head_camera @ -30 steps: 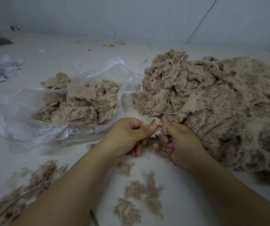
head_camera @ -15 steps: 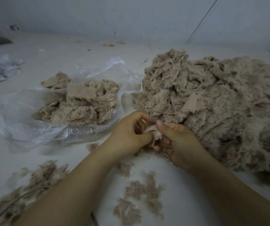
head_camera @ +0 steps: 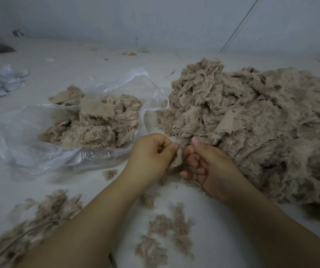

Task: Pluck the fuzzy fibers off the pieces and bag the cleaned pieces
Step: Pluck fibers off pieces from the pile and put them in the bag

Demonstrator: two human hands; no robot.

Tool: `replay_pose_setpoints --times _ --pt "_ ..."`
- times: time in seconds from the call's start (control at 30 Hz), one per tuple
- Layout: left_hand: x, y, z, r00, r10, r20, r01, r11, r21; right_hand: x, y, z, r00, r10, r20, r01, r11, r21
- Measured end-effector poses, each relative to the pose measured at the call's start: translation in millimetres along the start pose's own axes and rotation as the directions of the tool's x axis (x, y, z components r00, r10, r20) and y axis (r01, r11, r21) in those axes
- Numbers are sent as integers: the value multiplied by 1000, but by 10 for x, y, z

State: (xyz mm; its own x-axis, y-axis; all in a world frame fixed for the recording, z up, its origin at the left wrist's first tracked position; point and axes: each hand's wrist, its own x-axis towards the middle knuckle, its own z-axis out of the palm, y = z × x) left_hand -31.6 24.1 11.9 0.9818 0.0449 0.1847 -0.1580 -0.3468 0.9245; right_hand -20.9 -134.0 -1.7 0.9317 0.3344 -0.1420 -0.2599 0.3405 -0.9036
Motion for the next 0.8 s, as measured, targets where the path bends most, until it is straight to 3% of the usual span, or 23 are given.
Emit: replay_pose_setpoints --times 0.13,0.33,0.57,0.8 --pt "-44 13 57 984 179 3 -177 967 181 -21 24 7 997 -14 70 19 998 -67" --pt "-54 2 36 990 138 40 -138 990 -3 -2 10 -20 998 -4 63 5 1000 -16" --pt "-57 -68 66 913 401 70 -405 879 253 -6 4 13 998 17 54 -14 999 -45" --pt "-52 -82 53 959 282 38 -283 935 214 -2 -2 9 999 39 -18 -39 998 46"
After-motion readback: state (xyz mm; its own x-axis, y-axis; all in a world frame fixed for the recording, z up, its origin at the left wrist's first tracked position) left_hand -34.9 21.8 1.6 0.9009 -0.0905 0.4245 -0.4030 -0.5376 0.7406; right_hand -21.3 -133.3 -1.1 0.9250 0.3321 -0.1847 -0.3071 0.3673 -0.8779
